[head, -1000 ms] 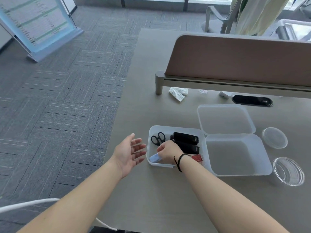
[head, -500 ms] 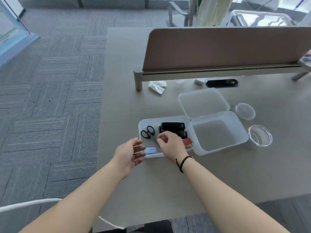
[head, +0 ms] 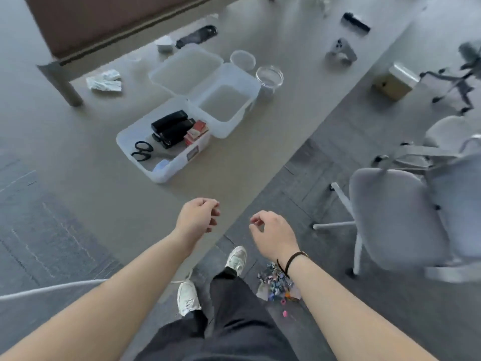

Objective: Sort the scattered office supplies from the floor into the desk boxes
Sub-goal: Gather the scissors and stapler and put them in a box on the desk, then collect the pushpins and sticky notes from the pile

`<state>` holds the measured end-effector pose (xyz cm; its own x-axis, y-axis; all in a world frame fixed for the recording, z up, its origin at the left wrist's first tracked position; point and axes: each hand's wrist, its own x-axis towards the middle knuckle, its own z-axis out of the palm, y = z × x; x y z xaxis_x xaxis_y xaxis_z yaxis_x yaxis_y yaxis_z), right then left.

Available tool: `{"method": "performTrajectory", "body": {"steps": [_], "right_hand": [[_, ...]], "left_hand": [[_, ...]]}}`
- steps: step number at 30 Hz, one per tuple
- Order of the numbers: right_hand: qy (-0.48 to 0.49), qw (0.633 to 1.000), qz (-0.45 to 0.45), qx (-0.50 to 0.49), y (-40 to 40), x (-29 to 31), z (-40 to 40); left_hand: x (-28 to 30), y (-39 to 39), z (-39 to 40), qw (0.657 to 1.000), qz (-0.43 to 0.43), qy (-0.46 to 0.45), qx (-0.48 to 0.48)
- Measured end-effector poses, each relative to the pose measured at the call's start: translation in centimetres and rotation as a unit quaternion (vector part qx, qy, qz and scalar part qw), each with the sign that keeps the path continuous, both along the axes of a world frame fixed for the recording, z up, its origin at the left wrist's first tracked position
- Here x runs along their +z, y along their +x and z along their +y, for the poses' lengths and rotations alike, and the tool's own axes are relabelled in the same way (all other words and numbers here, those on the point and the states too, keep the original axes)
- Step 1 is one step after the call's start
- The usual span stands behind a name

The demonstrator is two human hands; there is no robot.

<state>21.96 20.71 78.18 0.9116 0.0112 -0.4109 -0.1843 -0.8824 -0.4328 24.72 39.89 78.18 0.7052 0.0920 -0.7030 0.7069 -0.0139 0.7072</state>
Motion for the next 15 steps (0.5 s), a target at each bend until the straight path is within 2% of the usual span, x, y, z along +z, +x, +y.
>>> {"method": "performTrajectory", "body": {"steps": [3,8,11,15], "right_hand": [[0.001,0.995,0.050,-0.087,-6.1,-0.7,-3.5],[0.009,0.970,0.100,-0.219,-15.3,-2.7,-8.0],[0.006,0.951,0.122,-0.284,-20.7,-4.2,-10.4],[-0.046,0.946,0.136,-0.290,-27.7,-7.6,-13.4]], "left_hand": [[-1.3,-2.8,-3.2,0.986,-0.034,0.070,-0.148],[-3.4,-6.7,-8.2,0.928,-0.084,0.169,-0.321],[-4.7,-9.5,-11.3,0.898,-0.097,0.196,-0.381],[-8.4,-13.0,-15.5,0.875,-0.106,0.237,-0.408]]}}
